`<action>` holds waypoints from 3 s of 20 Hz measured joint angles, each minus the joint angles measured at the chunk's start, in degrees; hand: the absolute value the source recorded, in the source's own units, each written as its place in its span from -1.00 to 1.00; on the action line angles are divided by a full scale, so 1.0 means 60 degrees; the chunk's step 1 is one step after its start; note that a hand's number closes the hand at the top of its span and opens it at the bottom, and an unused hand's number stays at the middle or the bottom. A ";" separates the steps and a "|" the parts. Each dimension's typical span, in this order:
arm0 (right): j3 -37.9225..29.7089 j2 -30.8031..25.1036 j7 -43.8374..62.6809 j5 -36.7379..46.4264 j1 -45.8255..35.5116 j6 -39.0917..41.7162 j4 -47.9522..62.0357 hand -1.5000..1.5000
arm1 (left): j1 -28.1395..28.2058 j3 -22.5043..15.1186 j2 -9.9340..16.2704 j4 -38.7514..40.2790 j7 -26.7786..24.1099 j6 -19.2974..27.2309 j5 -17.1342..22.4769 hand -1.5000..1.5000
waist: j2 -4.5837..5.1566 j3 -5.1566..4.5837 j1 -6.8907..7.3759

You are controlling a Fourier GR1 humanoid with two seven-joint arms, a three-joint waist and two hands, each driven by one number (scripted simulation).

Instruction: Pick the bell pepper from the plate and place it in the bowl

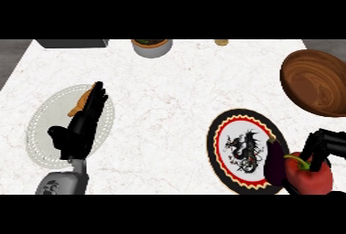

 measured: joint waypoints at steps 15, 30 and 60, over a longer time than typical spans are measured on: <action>-0.1606 -0.1528 0.5524 -0.0654 -0.4240 0.0092 -0.0177 1.00 | -0.0261 -0.0097 -0.0094 -0.0185 0.0393 -0.0086 -0.0050 0.00 | 0.0040 0.0006 0.0235; -0.1482 -0.3112 0.2462 0.2521 -0.6111 -0.0842 0.5886 1.00 | -0.0212 -0.0171 -0.0180 -0.0099 0.0234 -0.0181 -0.0107 0.00 | 0.0101 0.0018 0.0360; -0.3191 -0.3792 -0.4648 0.2659 -0.8876 -0.1051 1.6793 -1.00 | -0.0294 -0.0069 -0.0244 0.0162 -0.0126 -0.0273 -0.0080 0.00 | 0.0180 0.0047 0.0502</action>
